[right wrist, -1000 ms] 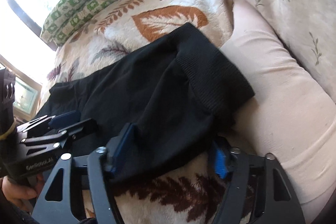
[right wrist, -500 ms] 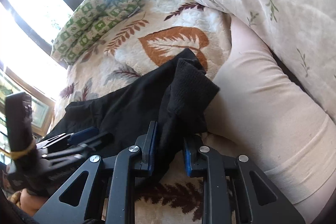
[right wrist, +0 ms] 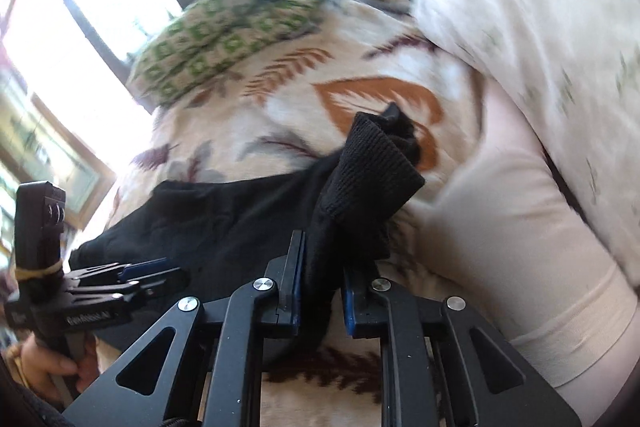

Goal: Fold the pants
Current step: 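Lay the cuff onto the folded pants with the right gripper and release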

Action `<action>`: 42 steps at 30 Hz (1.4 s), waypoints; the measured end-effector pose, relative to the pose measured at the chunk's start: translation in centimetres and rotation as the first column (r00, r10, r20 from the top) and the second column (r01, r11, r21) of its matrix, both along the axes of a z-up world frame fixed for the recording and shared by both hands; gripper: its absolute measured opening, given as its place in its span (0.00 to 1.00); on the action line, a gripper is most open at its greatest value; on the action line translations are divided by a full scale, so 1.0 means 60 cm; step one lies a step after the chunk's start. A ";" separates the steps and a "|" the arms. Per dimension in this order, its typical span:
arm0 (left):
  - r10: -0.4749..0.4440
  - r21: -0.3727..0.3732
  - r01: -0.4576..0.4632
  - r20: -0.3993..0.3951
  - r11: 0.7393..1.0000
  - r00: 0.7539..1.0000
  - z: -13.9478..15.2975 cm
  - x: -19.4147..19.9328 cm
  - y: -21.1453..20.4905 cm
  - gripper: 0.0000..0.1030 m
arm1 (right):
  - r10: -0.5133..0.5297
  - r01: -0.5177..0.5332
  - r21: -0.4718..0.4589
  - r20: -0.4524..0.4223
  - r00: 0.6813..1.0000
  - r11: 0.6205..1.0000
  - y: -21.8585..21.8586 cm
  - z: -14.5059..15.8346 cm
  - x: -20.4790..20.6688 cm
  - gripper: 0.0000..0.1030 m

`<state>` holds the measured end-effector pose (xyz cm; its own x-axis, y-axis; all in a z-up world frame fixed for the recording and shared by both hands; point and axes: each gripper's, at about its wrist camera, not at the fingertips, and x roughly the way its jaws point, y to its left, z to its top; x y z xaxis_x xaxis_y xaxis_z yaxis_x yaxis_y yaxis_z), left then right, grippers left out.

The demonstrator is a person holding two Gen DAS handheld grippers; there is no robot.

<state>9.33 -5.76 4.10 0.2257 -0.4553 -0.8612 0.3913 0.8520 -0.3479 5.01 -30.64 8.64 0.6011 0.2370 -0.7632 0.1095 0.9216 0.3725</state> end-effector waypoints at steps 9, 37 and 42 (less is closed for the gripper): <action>0.158 -0.054 -0.157 0.016 0.986 0.987 0.020 0.017 0.166 0.67 | 0.201 -0.202 0.008 0.032 0.979 0.979 0.143 0.012 0.031 0.14; 0.137 -0.206 -0.118 0.078 0.971 0.988 0.068 0.031 0.125 0.67 | 0.302 -0.298 0.077 -0.033 0.953 0.951 0.226 -0.023 -0.007 0.25; 0.051 -0.105 -0.041 0.091 0.994 0.995 0.041 0.022 0.052 0.67 | 0.260 -0.248 0.127 -0.089 0.962 0.960 0.201 -0.066 -0.004 0.24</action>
